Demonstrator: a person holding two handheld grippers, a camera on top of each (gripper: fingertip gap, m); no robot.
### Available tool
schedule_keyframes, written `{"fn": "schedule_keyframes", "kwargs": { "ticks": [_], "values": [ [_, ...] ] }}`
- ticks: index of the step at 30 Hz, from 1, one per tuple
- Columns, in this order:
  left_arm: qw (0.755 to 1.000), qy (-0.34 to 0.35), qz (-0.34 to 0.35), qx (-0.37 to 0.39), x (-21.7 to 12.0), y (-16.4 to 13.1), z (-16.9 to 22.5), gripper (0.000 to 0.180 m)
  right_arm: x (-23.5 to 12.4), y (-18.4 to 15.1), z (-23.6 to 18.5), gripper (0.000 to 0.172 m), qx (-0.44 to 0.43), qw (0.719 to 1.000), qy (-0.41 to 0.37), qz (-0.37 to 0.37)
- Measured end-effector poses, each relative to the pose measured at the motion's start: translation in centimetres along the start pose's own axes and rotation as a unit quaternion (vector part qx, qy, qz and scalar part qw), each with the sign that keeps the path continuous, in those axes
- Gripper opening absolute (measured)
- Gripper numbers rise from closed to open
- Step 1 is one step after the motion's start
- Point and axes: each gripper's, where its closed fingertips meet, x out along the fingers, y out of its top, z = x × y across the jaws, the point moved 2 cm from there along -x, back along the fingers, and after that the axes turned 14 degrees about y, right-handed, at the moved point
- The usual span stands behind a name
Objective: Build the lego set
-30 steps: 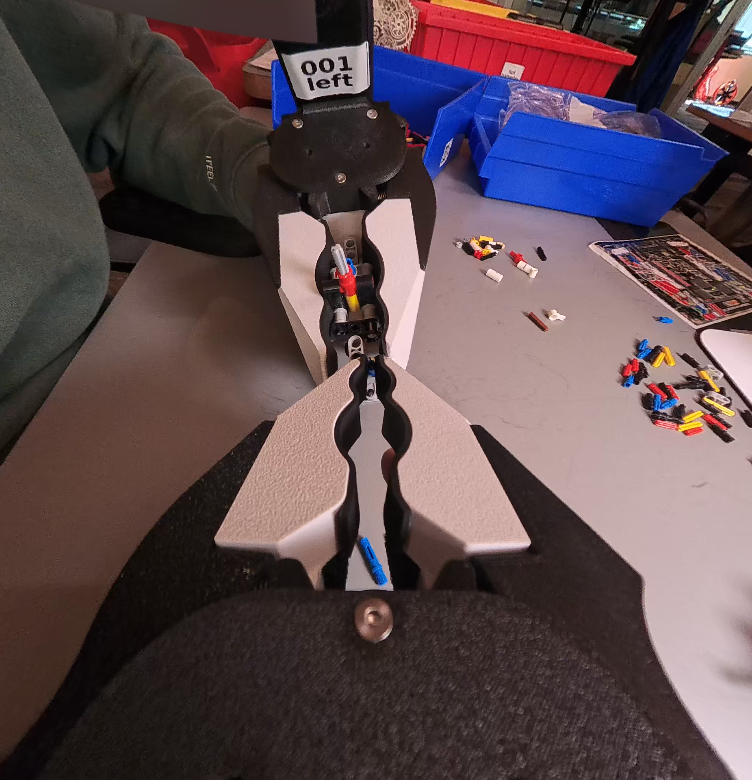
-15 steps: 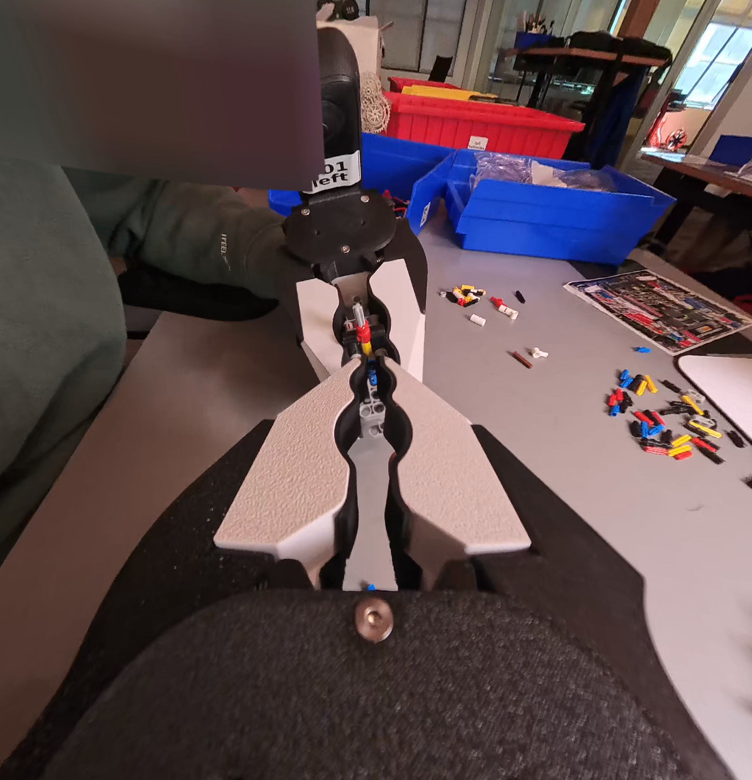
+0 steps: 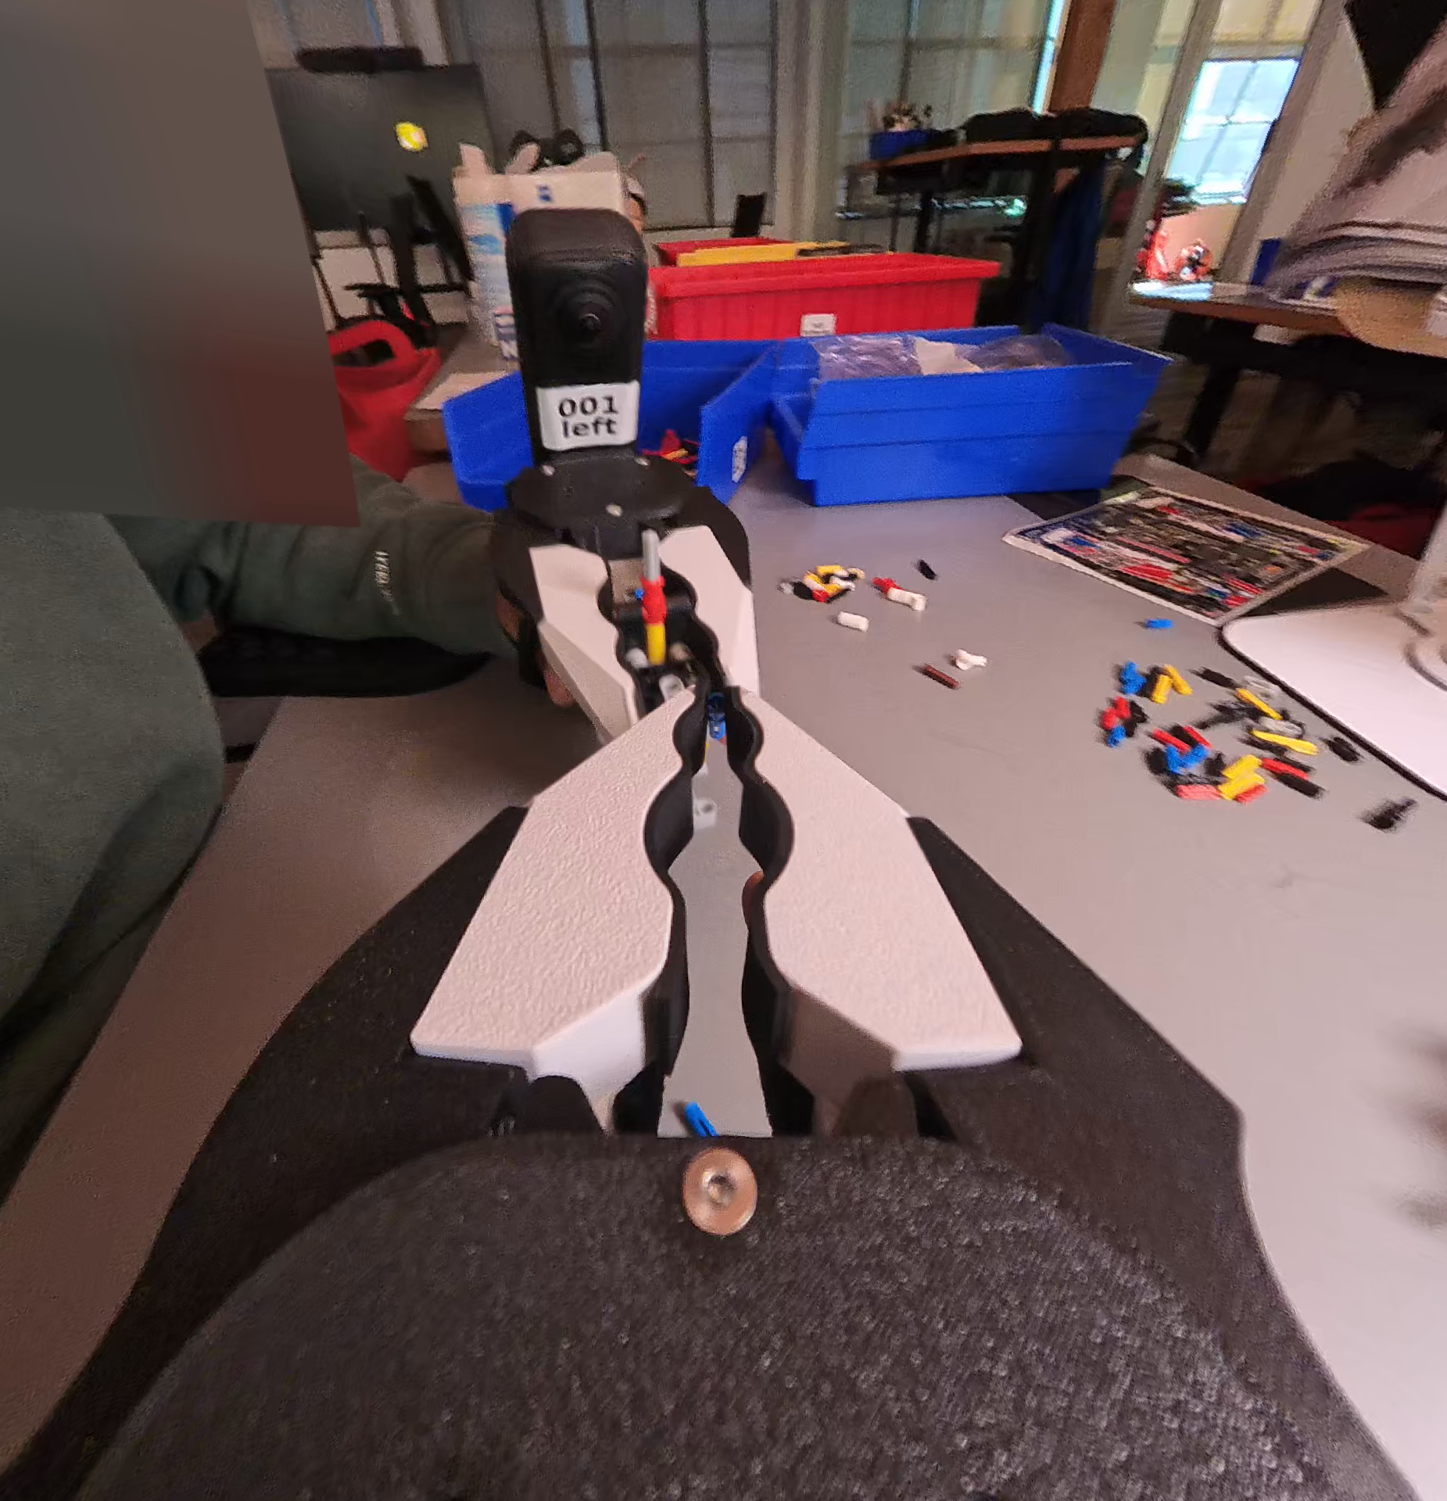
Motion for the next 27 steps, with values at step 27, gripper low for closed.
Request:
{"fn": "schedule_keyframes", "kwargs": {
  "ticks": [27],
  "values": [
    [0.987,0.006,-0.14,0.074,-0.9,-4.5,0.0,0.039,2.0,-5.0,0.4,0.002,0.027,0.994,-0.003,-0.107]
  ]
}}
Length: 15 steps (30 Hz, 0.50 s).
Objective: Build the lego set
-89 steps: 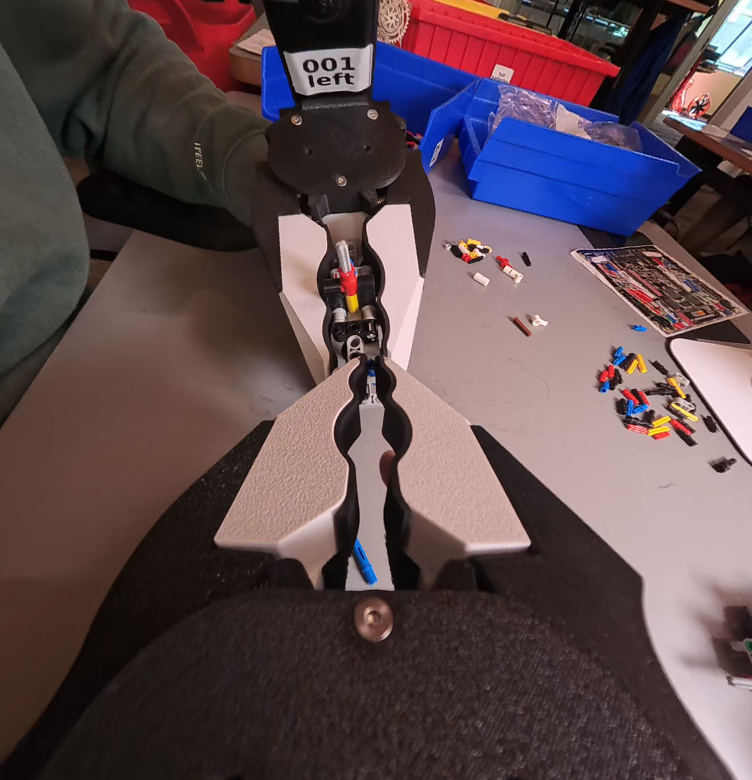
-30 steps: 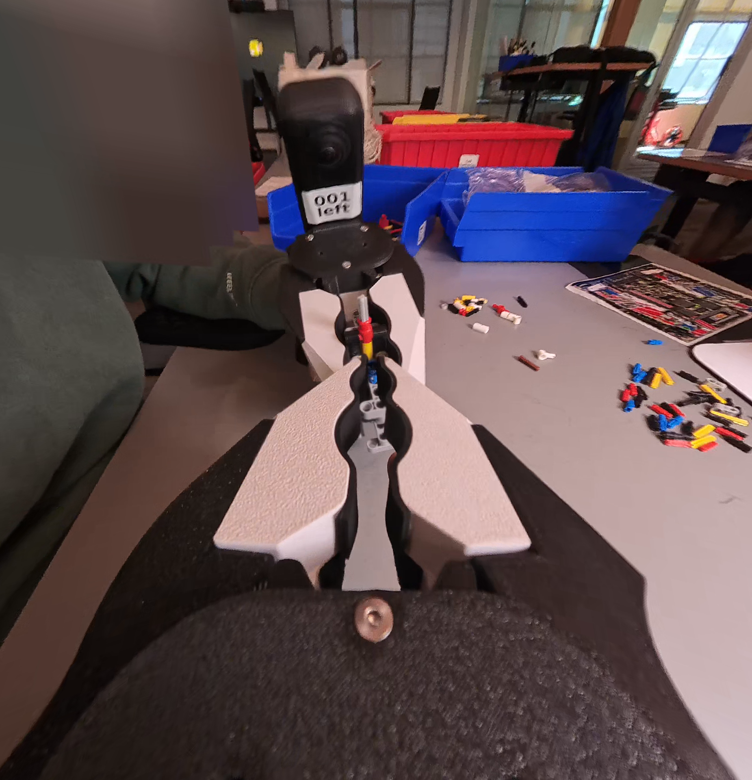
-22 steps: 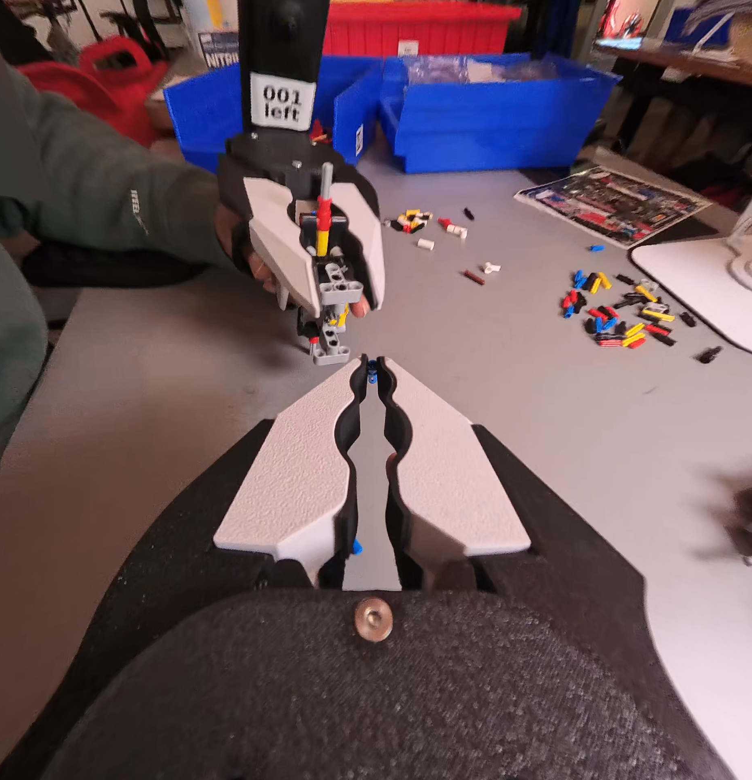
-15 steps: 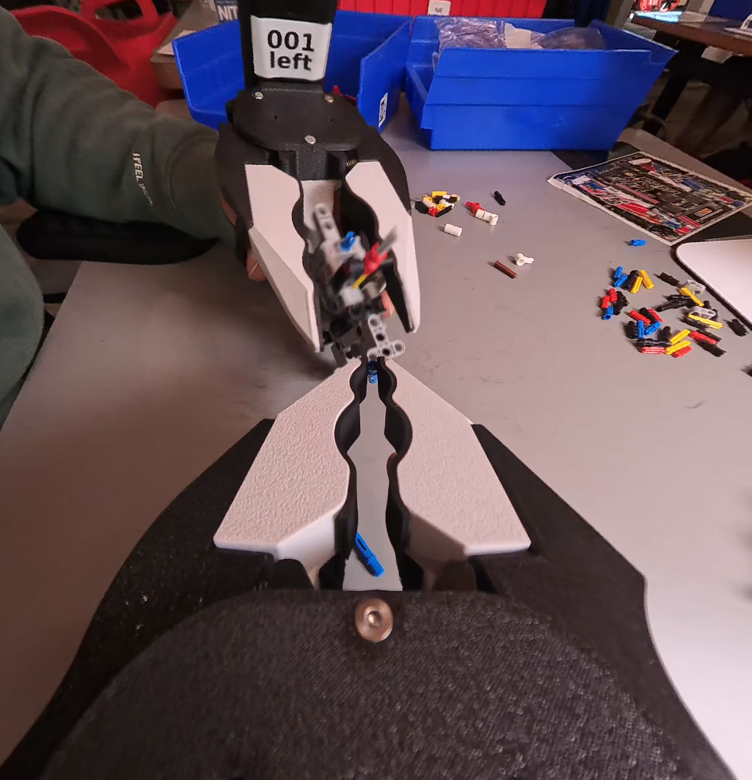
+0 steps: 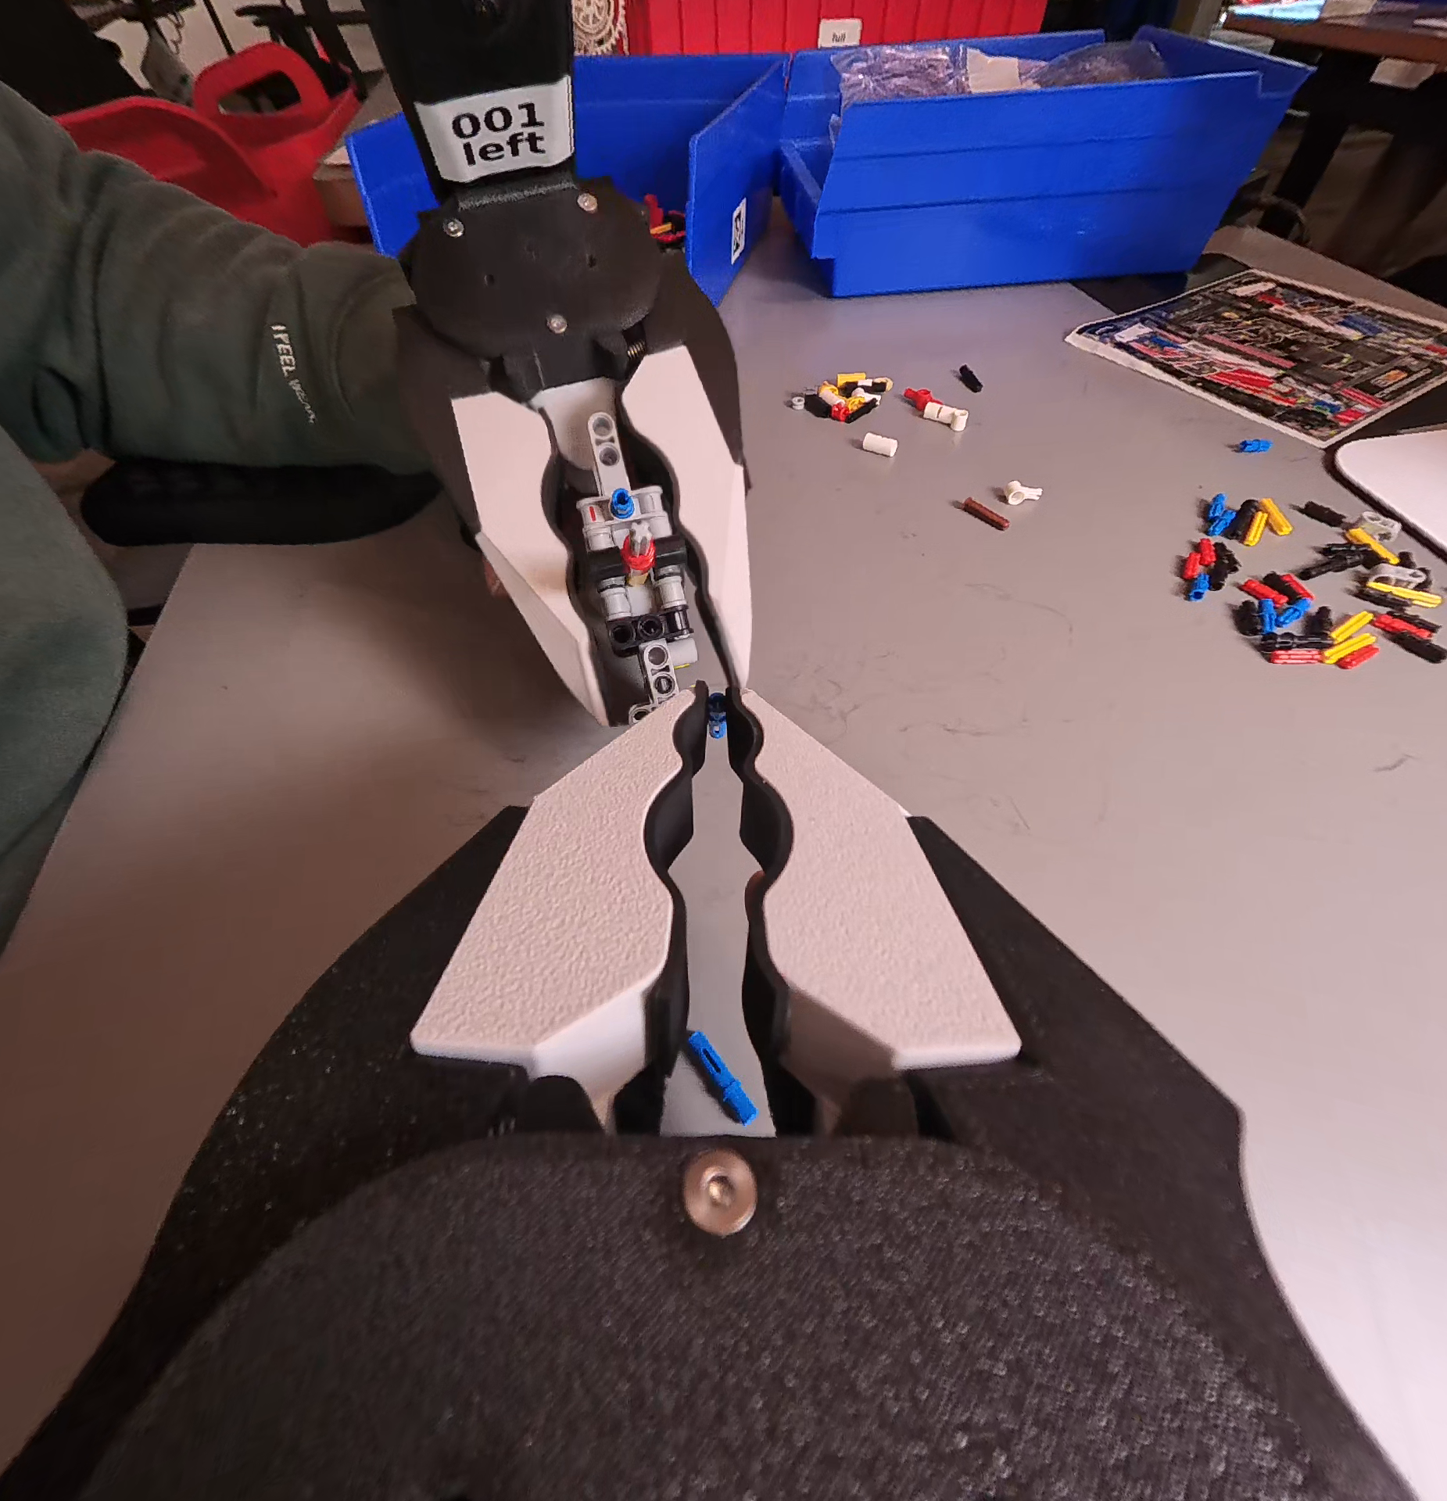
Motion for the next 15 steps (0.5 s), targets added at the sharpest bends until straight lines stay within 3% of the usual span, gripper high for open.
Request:
{"fn": "schedule_keyframes", "kwargs": {
  "ticks": [2,7,12,15],
  "values": [
    [1.0,0.0,-0.006,0.01,0.1,-0.3,0.1,0.029,0.0,0.1,-0.1,0.002,0.001,1.0,0.004,0.002],
    [1.0,0.024,0.009,0.017,0.2,0.1,-0.6,0.029,-0.6,1.3,-0.5,0.002,0.009,0.999,0.019,0.047],
    [0.996,0.014,0.076,-0.05,-0.6,2.3,-1.2,0.028,-2.1,3.6,-0.8,0.002,0.026,0.99,0.038,0.13],
    [0.993,0.007,0.098,-0.068,-0.9,3.1,-1.1,0.028,-1.9,3.9,-1.2,0.002,0.027,0.989,0.047,0.14]
  ]
}}
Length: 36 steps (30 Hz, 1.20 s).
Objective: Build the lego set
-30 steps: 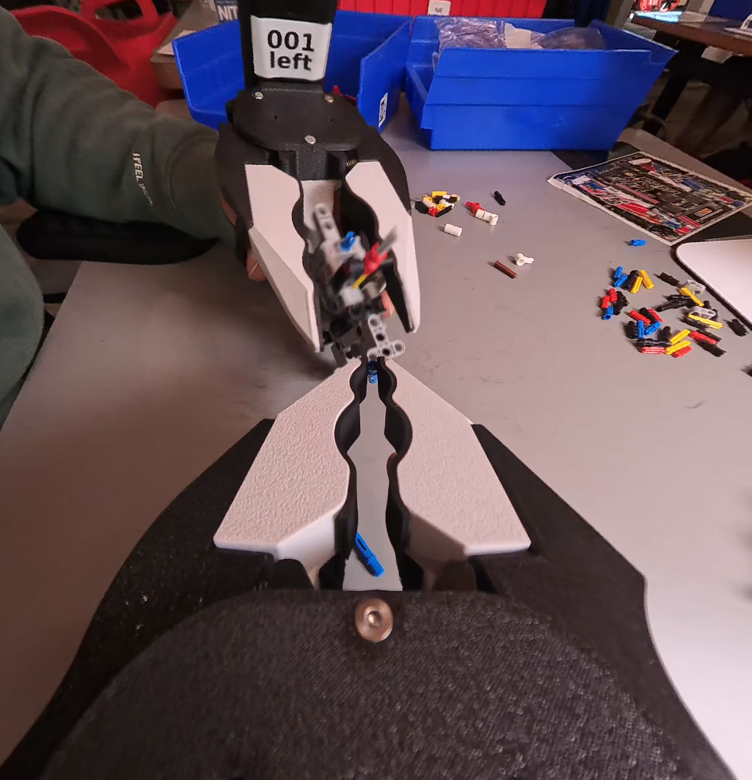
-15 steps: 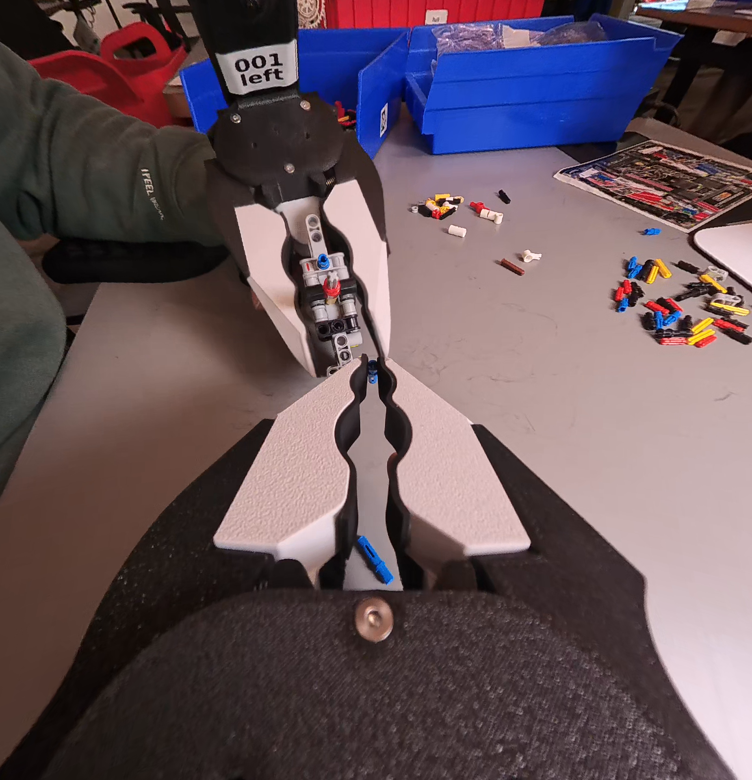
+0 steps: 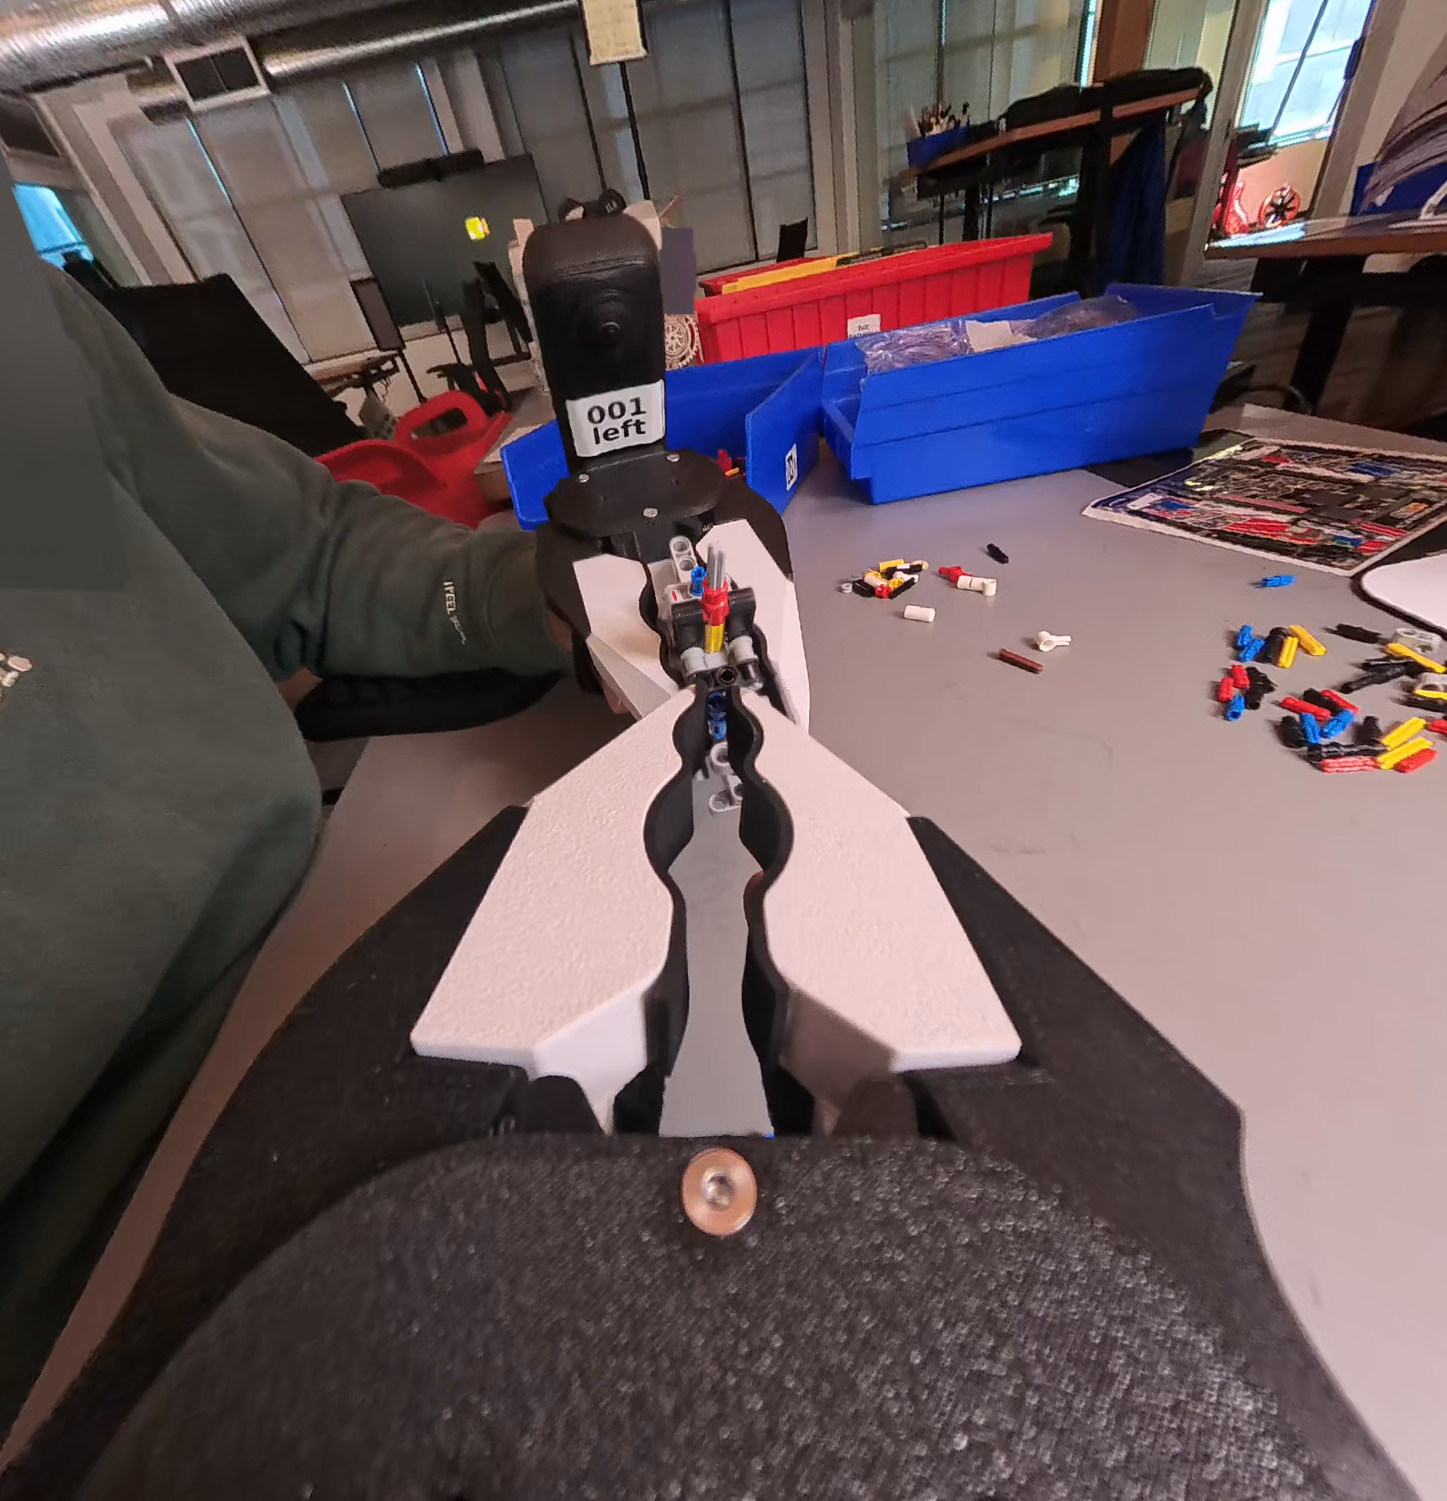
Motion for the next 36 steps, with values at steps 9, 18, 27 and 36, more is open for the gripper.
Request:
{"fn": "schedule_keyframes", "kwargs": {
  "ticks": [9,18,27,36],
  "values": [
    [0.998,-0.025,0.018,-0.047,-0.4,1.0,0.5,0.028,0.6,-1.0,0.1,0.002,0.016,1.0,0.009,-0.02],
    [0.988,-0.06,0.061,-0.127,-1.0,2.6,0.7,0.027,0.5,0.6,-0.5,0.002,0.052,0.996,0.046,0.051],
    [0.977,-0.096,0.071,-0.175,-1.4,3.0,1.0,0.026,0.6,0.5,-1.3,0.002,0.071,0.994,0.072,0.028],
    [0.979,-0.107,0.053,-0.166,-1.2,2.6,1.5,0.026,0.6,-0.2,-1.6,0.003,0.074,0.995,0.068,-0.021]
  ]
}}
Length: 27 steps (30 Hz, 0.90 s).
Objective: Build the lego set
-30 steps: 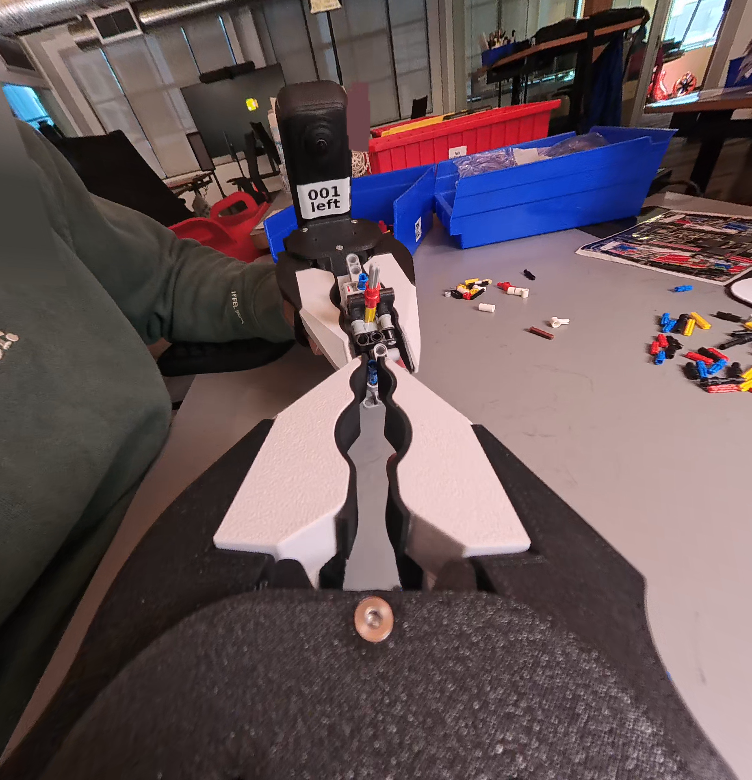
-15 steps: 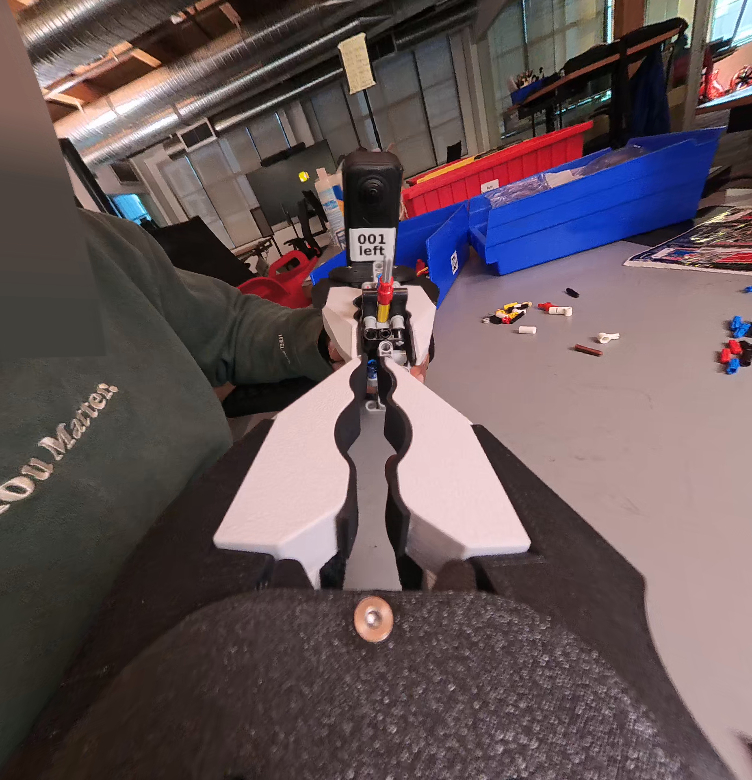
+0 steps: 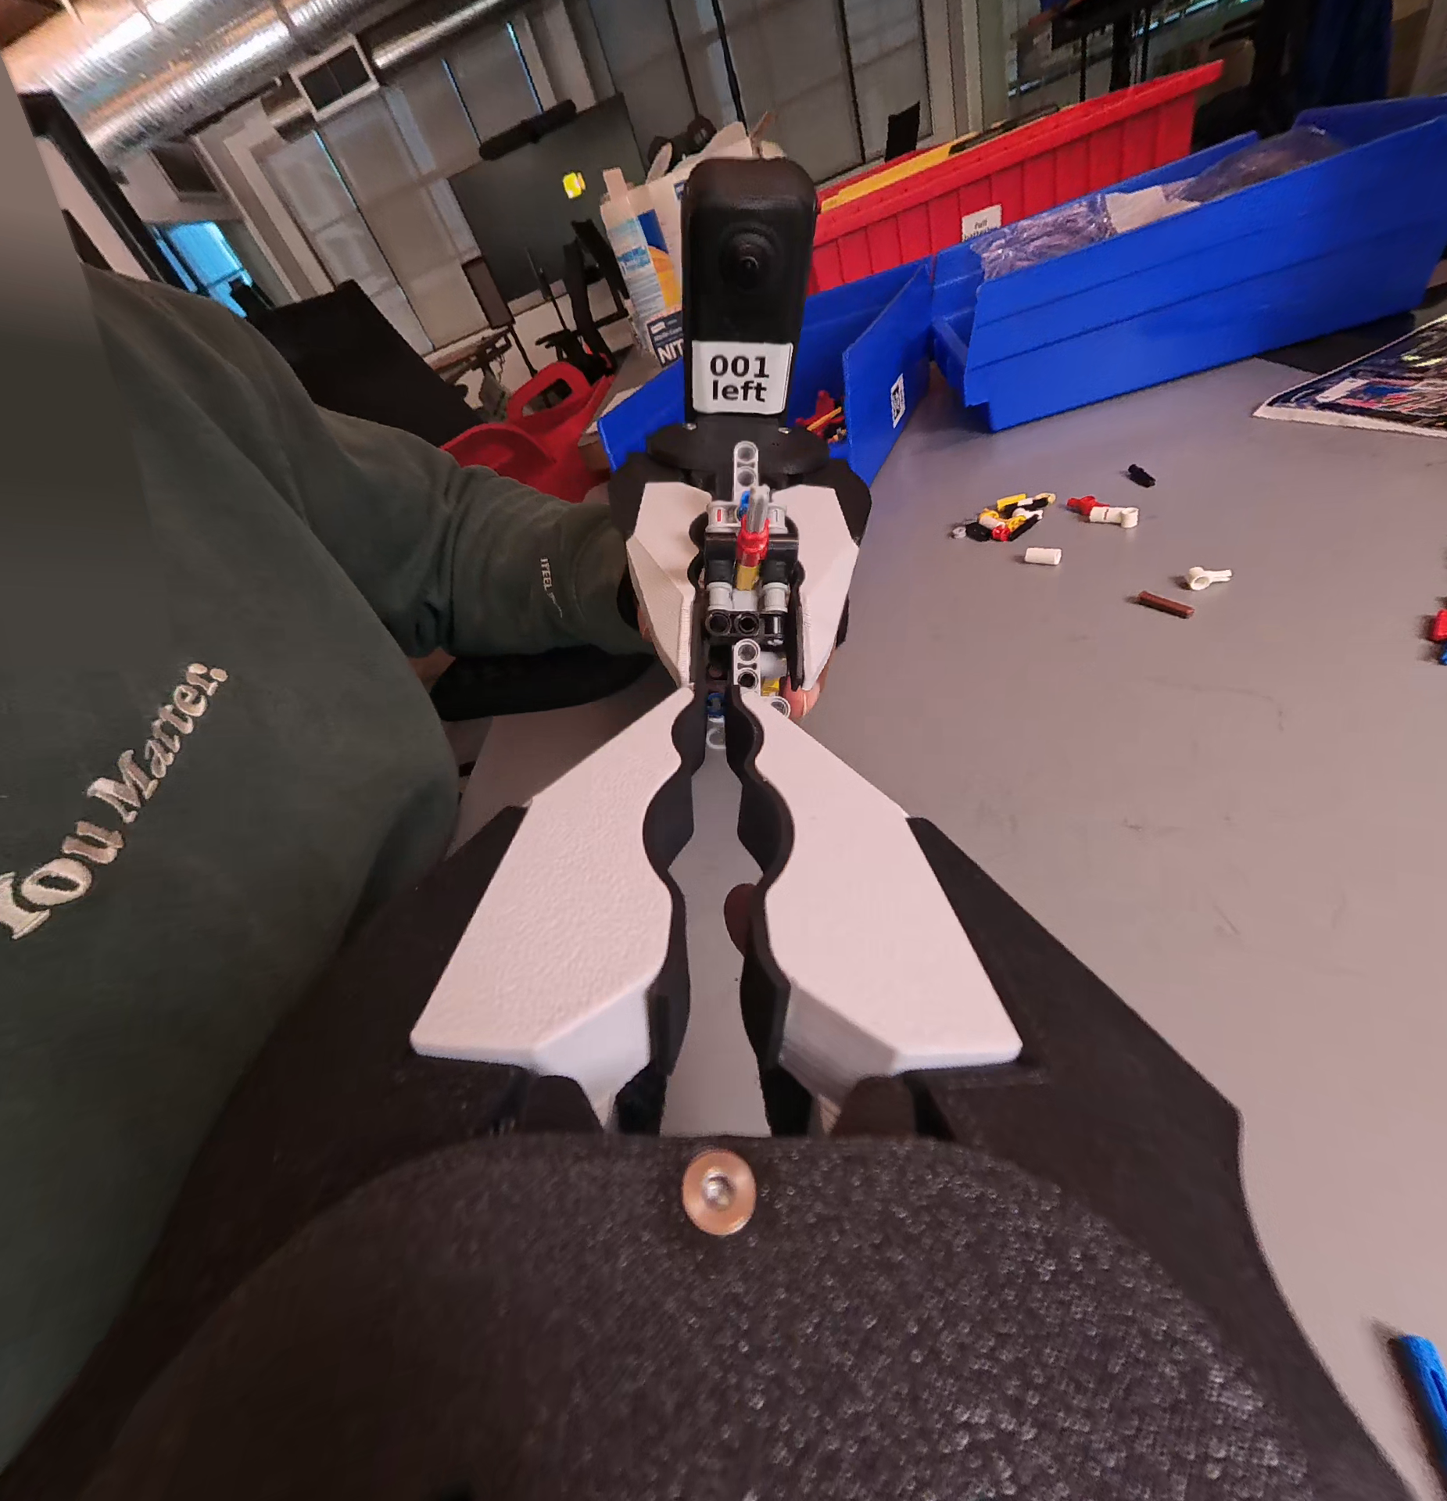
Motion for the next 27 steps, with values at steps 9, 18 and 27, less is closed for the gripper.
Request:
{"fn": "schedule_keyframes", "kwargs": {
  "ticks": [9,18,27],
  "values": [
    [1.0,-0.009,-0.02,0.007,0.2,-0.7,0.3,0.026,0.0,-1.0,-0.6,0.003,-0.002,0.998,0.004,-0.057],
    [0.998,-0.009,-0.051,0.026,0.6,-1.8,0.6,0.026,0.0,-2.1,-0.8,0.003,-0.026,0.992,-0.011,-0.124],
    [0.996,-0.021,-0.082,0.04,1.2,-2.9,1.2,0.026,0.6,-3.6,-1.3,0.002,-0.024,0.985,0.008,-0.172]
  ]
}}
